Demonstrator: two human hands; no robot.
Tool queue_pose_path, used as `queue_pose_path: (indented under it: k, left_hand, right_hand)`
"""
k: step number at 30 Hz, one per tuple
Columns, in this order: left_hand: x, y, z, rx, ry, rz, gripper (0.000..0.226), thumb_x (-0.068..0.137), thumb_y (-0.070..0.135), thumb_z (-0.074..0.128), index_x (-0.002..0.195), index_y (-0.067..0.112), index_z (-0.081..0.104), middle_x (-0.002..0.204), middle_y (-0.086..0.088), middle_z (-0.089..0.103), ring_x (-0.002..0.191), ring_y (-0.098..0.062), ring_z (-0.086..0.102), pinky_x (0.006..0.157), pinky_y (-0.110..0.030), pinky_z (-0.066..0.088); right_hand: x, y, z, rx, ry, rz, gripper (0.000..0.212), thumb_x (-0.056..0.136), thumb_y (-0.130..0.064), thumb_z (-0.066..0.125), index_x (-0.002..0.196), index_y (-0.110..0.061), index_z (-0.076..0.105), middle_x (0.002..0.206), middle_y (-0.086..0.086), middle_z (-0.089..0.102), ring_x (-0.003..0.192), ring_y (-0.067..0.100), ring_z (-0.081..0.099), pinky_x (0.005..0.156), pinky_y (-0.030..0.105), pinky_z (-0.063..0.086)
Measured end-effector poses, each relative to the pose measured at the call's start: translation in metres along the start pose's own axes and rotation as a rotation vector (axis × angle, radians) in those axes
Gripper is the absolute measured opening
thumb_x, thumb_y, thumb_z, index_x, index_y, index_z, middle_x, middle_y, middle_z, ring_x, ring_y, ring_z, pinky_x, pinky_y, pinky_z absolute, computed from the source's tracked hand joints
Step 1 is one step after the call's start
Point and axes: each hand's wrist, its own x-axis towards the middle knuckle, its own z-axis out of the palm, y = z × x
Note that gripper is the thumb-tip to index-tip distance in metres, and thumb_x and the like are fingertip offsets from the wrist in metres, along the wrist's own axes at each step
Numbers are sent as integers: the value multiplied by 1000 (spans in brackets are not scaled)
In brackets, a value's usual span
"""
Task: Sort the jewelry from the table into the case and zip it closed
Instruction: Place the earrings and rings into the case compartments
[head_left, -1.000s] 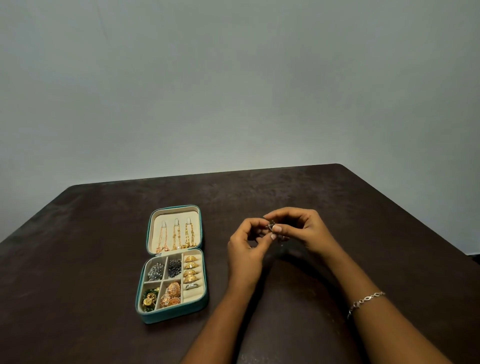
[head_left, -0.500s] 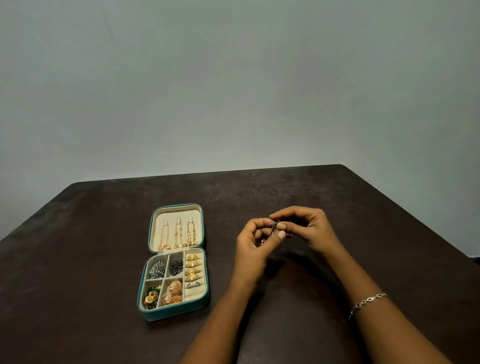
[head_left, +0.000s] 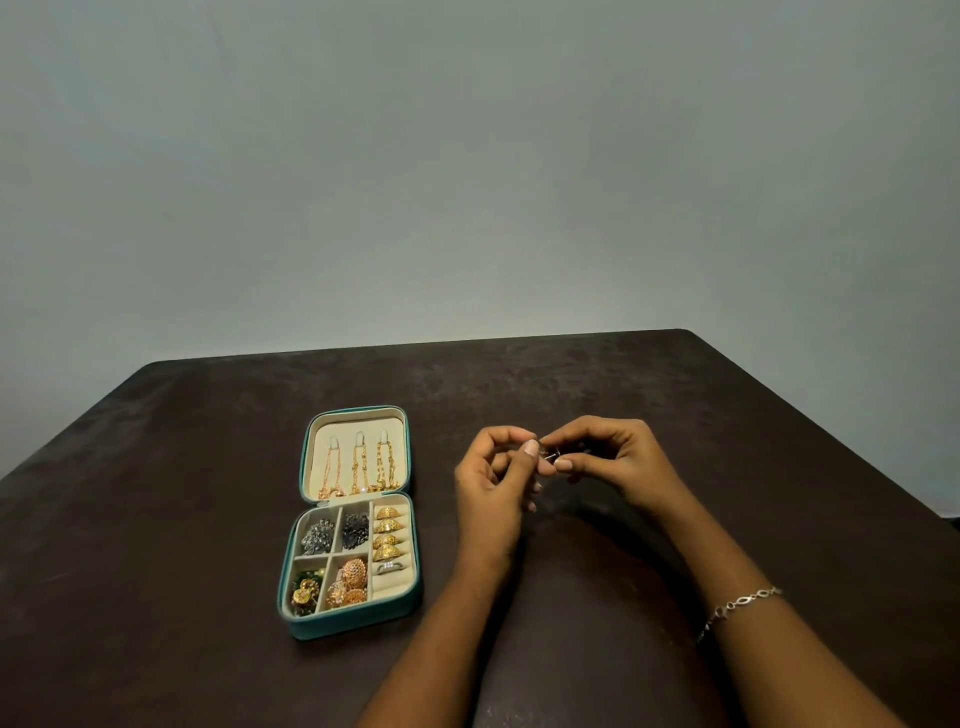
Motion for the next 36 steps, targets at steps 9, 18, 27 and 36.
queue_pose_path:
  k: [9, 18, 27, 36]
  left_hand:
    - [3, -8, -1, 4, 65, -237, 13, 93, 13, 50, 89, 9, 62, 76, -6, 63, 63, -12, 56, 46, -21, 41]
    - [1, -6, 1, 106, 70, 63, 20, 78, -3, 65, 88, 14, 66, 84, 2, 69, 86, -12, 64, 77, -26, 53]
    - [1, -4, 1, 97, 126, 122, 17, 78, -1, 66, 82, 13, 73, 80, 4, 73, 80, -5, 66, 69, -18, 49]
    - [4, -7, -1, 99, 178, 66, 20, 81, -1, 63, 77, 18, 69, 78, 1, 71, 75, -4, 63, 64, -14, 48]
  right_hand:
    - [1, -5, 2, 62, 40, 31, 18, 76, 8, 63, 79, -9, 66, 74, -2, 68, 71, 5, 62, 58, 17, 50]
    - [3, 1, 15, 278, 184, 80, 3, 65, -10, 68, 67, -9, 65, 63, 0, 66, 64, 17, 56, 56, 22, 44]
    - [3, -2, 24, 218, 227, 33, 15, 75, 7, 63, 73, -7, 66, 60, -3, 66, 54, 1, 55, 47, 14, 39]
    - [2, -2, -3, 24, 336, 48, 13, 84, 3, 57, 81, -5, 66, 67, -3, 68, 65, 1, 62, 50, 11, 42]
